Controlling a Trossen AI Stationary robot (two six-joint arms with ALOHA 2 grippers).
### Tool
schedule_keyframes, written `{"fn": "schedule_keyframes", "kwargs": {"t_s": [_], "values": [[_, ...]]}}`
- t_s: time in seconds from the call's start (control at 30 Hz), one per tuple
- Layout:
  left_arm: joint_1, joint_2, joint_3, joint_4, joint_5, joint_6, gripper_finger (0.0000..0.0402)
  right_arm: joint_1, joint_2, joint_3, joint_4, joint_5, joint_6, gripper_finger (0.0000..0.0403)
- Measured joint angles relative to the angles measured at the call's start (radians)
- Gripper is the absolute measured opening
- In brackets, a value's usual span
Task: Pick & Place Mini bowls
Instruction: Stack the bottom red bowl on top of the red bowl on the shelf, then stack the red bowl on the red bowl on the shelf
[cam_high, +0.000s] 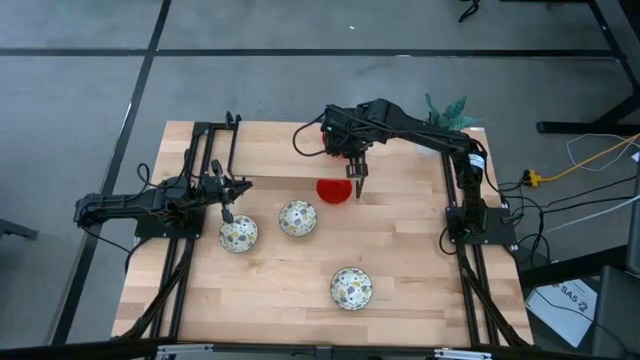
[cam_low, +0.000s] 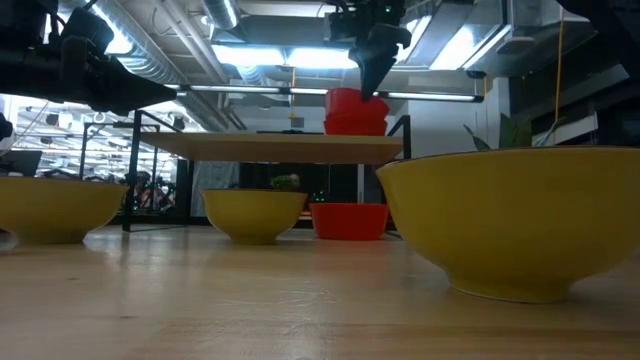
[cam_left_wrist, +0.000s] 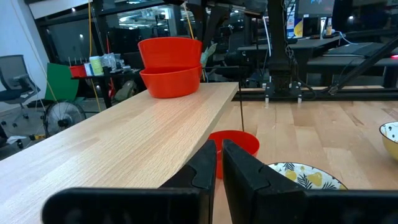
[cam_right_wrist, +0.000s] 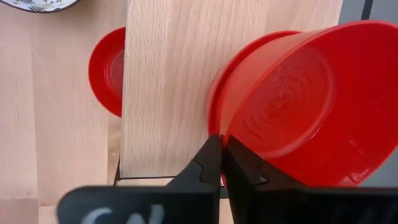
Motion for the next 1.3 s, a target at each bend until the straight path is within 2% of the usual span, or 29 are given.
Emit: {"fn": "schedule_keyframes", "kwargs": {"t_s": [0.27, 0.73, 1.1, 1.3], "values": [[0.0, 0.0, 0.0, 0.0, 0.0, 0.0, 0.002, 0.0, 0.0, 0.0, 0.0, 0.0, -0.001, 0.0008], [0.0, 0.0, 0.0, 0.0, 0.0, 0.0, 0.002, 0.0, 0.0, 0.0, 0.016, 0.048, 0.049, 0.0076], [0.0, 0.0, 0.0, 0.0, 0.0, 0.0, 0.002, -0.001, -0.001, 0.0, 0.02, 0.053, 0.082, 0.008], [0.0, 0.0, 0.0, 0.0, 0.0, 0.0, 0.002, 0.004, -0.001, 0.0, 0.019, 0.052, 0.163, 0.008]]}}
